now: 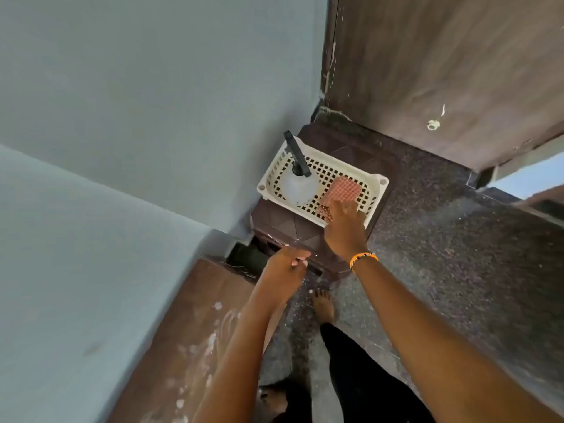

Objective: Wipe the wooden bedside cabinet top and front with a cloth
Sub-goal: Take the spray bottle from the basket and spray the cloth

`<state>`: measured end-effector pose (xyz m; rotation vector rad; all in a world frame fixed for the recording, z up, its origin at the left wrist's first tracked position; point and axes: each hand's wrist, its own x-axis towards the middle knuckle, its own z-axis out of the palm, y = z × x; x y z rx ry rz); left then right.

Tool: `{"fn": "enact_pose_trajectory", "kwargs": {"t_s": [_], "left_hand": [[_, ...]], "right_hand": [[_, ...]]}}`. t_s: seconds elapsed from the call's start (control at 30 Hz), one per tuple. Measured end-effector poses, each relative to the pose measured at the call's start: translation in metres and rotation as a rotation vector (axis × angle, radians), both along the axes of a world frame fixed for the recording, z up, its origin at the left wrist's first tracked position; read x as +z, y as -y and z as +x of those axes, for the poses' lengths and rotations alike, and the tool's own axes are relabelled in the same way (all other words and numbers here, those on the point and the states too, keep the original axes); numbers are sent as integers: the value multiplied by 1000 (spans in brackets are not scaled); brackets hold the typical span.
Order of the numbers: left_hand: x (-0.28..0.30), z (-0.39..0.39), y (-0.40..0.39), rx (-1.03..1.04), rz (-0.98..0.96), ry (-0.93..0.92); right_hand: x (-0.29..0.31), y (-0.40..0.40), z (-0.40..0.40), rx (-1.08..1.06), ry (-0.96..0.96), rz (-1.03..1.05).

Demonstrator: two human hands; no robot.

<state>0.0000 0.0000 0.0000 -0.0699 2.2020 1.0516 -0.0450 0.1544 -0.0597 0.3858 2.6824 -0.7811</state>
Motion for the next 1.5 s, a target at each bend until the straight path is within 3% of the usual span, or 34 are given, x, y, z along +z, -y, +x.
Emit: {"fn": "enact_pose_trajectory", "kwargs": {"t_s": [0.07, 0.23, 0.33, 0.6, 0.73, 0.8, 0.87, 0.93, 1.07, 1.13, 1.23, 1.4, 1.5], "left_hand": [[-7, -6, -7, 53, 21, 56], [-19, -18, -18, 274, 108, 202], [-15, -24, -19, 393, 181, 271], [-6, -32, -27, 752, 383, 566], [-7, -30, -38, 839, 479, 734], [-9, -28, -40, 921, 637, 794], [-7, -28, -41, 1073, 916, 771], [-4, -27, -37, 1157, 1072, 663], [1, -19, -22, 1059, 1011, 538], [5, -11, -14, 992, 987, 531], [6, 0, -5, 944, 959, 506], [7, 8, 7, 1078, 996, 478], [9, 9, 17, 1016, 962, 434]], "right_hand": [[-6, -6, -12, -25, -16, 68], [-41, -11, -25, 195, -5, 205], [-42, -17, -34, 162, -3, 184], [10, -37, -41, -458, -100, -450], [68, -29, -11, -447, -42, -727], [89, -23, 7, -391, -18, -854], [99, -17, 22, -279, -35, -856], [101, -15, 31, -100, -97, -734], [99, -13, 38, 223, -216, -526], [100, -8, 39, 291, -205, -564], [102, 4, 40, 148, -155, -721], [80, 4, 34, -247, -85, -747], [58, -3, 17, -318, 56, -679]]}}
